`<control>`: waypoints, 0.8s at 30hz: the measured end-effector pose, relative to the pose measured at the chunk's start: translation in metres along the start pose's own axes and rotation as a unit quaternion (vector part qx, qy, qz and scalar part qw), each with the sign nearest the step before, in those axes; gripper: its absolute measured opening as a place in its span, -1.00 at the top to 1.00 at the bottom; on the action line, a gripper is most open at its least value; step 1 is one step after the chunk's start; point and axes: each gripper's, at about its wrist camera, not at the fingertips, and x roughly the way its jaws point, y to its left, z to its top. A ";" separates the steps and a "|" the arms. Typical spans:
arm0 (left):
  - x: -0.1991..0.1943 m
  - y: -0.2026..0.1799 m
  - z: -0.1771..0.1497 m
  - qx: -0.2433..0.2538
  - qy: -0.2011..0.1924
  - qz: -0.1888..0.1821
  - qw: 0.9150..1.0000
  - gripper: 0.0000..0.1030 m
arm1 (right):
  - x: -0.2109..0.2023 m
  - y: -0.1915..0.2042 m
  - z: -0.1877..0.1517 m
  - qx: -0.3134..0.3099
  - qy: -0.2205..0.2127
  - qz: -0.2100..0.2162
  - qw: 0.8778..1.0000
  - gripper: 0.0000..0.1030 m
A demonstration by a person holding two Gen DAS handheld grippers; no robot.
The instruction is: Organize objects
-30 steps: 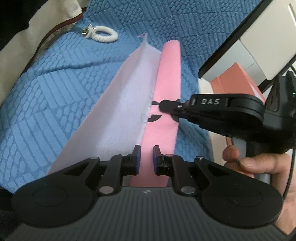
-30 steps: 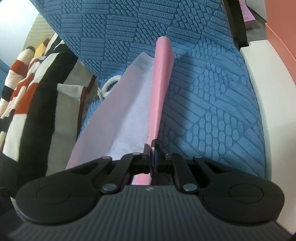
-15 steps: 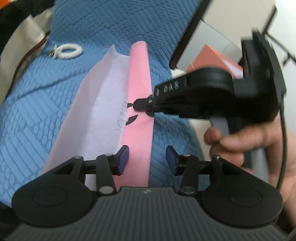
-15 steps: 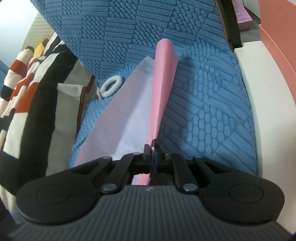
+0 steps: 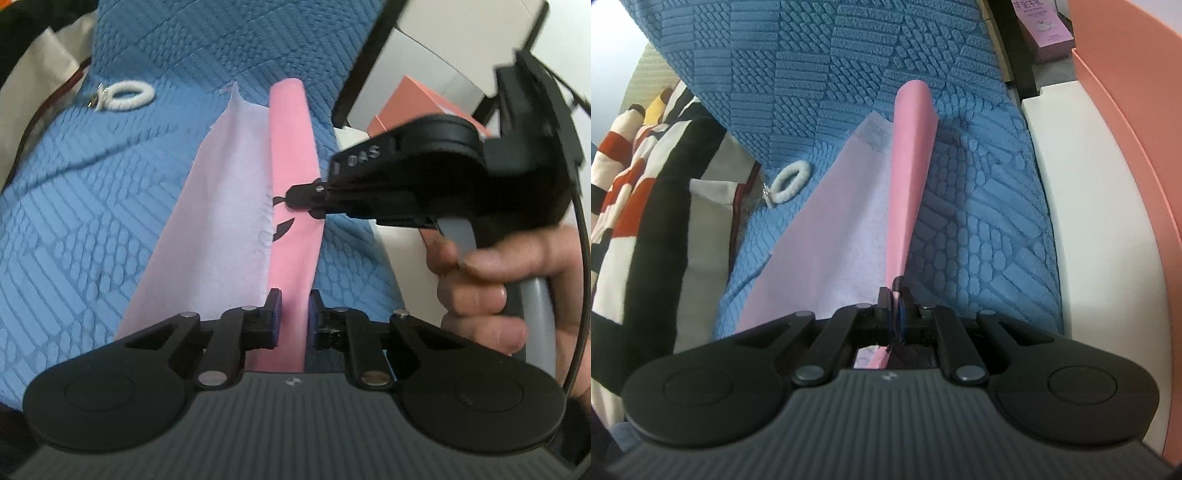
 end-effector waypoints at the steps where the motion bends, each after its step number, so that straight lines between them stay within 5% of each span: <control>1: 0.000 0.004 0.002 -0.014 0.002 -0.009 1.000 0.68 | -0.001 0.002 0.000 -0.003 -0.002 0.000 1.000 0.80; 9: 0.001 0.036 0.004 -0.132 0.006 -0.044 0.990 0.76 | -0.007 0.012 0.000 -0.023 -0.019 0.009 1.000 0.39; 16: 0.001 0.061 0.000 -0.224 0.009 -0.065 0.972 0.76 | -0.018 0.020 -0.004 -0.038 -0.048 -0.004 0.998 0.43; 24: 0.003 0.070 0.002 -0.250 0.012 -0.056 0.966 0.75 | -0.001 0.038 -0.018 -0.066 -0.016 0.012 0.998 0.53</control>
